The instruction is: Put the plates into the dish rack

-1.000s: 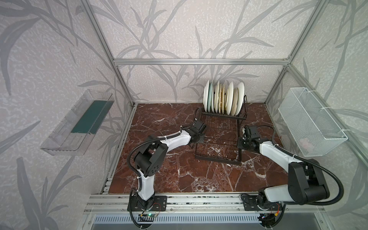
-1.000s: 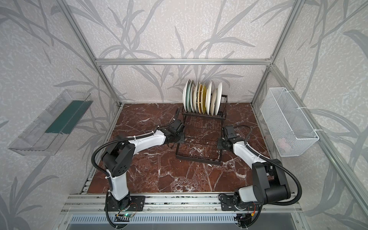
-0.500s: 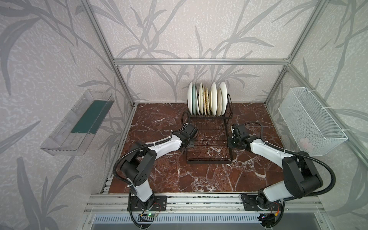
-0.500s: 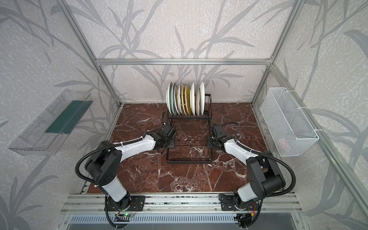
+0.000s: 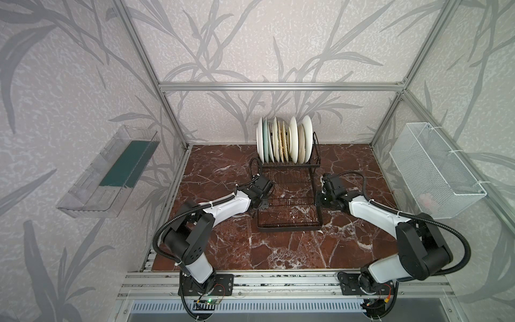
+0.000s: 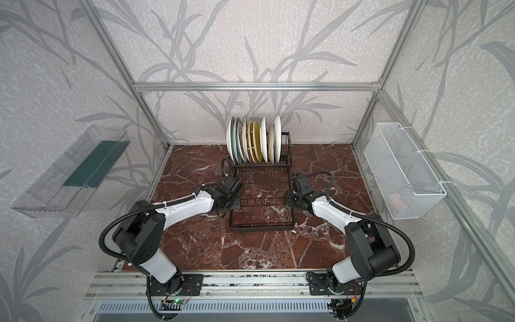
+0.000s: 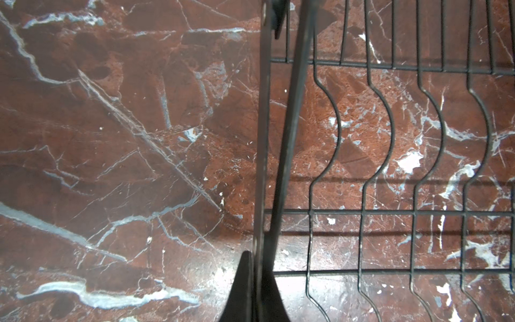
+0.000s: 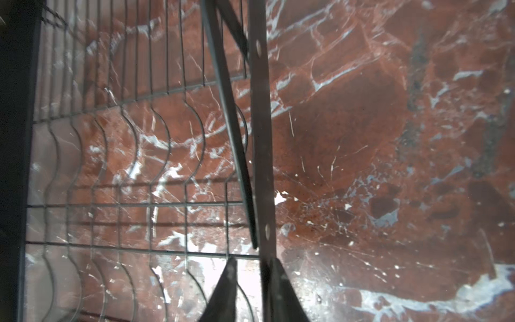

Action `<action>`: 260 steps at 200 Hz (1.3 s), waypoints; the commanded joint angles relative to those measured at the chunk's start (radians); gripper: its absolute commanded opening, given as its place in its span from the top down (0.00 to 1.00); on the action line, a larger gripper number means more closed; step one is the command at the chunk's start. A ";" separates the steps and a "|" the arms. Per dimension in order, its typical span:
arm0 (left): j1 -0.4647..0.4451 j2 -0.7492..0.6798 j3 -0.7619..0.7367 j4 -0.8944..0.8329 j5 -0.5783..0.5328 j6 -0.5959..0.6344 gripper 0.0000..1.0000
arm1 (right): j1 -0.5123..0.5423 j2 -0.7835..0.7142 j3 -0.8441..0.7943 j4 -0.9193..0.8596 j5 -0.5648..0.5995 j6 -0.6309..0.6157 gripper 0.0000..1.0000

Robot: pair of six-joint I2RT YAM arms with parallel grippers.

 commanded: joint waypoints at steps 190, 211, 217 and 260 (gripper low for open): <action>0.294 -0.653 -0.138 0.223 -0.339 0.134 0.01 | -0.345 -0.392 0.009 0.220 0.184 -0.199 0.01; 0.314 -0.645 -0.401 0.665 -0.579 0.253 0.01 | -0.383 -0.366 -0.188 0.587 0.176 -0.321 0.01; 0.321 -0.630 -0.482 0.833 -0.595 0.324 0.01 | -0.383 -0.353 -0.232 0.655 0.203 -0.328 0.01; 0.357 -0.475 -0.554 0.851 -0.725 0.388 0.01 | -0.387 -0.274 -0.397 0.796 0.237 -0.438 0.01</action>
